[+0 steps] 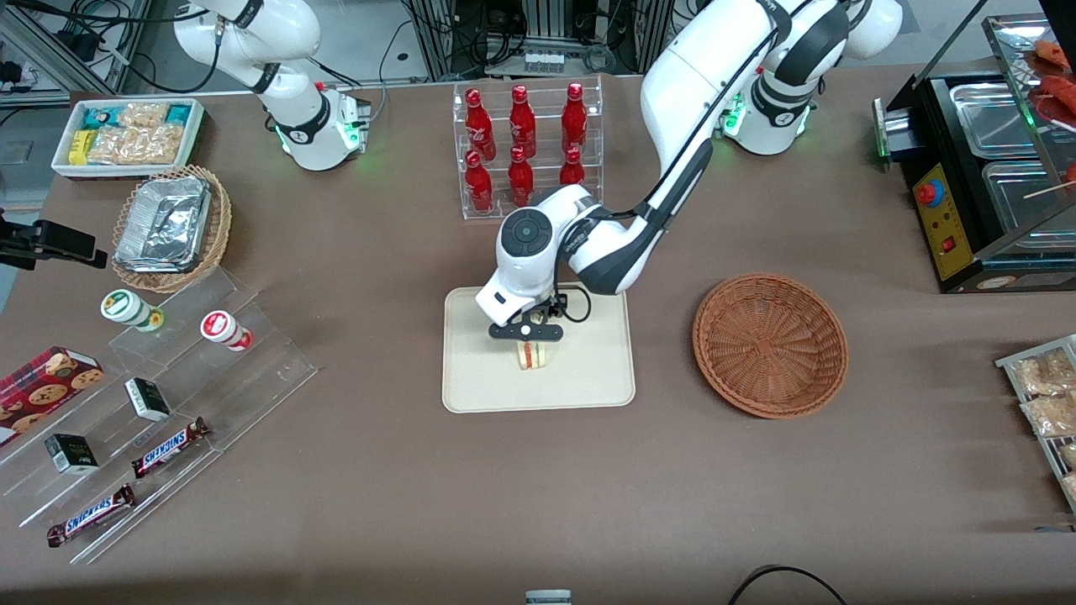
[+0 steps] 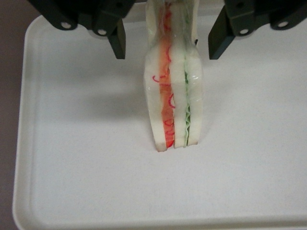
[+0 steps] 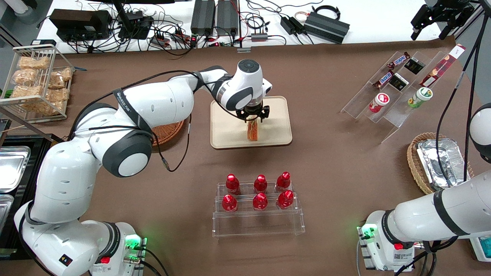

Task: Place sandwich from basket to tray
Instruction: 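Lower the sandwich onto the tray with the left gripper, then open the left gripper and raise it off the sandwich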

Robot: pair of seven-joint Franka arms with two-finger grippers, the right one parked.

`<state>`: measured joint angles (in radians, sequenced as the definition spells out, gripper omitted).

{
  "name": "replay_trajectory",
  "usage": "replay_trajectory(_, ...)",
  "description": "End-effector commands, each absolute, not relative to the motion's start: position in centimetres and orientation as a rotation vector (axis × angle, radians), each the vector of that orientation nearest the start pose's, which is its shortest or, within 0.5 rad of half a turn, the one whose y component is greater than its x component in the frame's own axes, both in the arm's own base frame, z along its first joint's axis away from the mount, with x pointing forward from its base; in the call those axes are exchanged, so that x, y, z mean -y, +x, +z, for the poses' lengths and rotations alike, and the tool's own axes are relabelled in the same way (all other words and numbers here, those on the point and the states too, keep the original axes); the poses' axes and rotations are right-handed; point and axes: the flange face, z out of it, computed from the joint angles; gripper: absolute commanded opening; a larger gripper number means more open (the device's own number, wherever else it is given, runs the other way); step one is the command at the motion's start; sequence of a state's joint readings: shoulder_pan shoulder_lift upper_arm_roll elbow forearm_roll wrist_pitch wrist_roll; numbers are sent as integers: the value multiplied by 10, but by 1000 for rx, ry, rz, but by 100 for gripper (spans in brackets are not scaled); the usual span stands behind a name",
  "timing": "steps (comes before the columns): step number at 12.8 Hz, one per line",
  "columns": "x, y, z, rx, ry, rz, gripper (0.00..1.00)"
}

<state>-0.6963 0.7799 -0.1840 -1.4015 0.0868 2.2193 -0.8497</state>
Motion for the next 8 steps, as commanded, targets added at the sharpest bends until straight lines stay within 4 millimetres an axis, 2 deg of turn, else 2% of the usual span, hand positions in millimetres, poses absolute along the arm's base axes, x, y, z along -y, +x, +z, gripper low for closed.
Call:
replay_trajectory(1, 546, 493, 301, -33, -3224, -38, 100)
replay_trajectory(3, 534, 495, 349, 44, -3209, -49, 100)
replay_trajectory(5, 510, 497, 395, 116, -3168, -34, 100)
replay_trajectory(8, 454, 509, 460, 243, -3101, -13, 100)
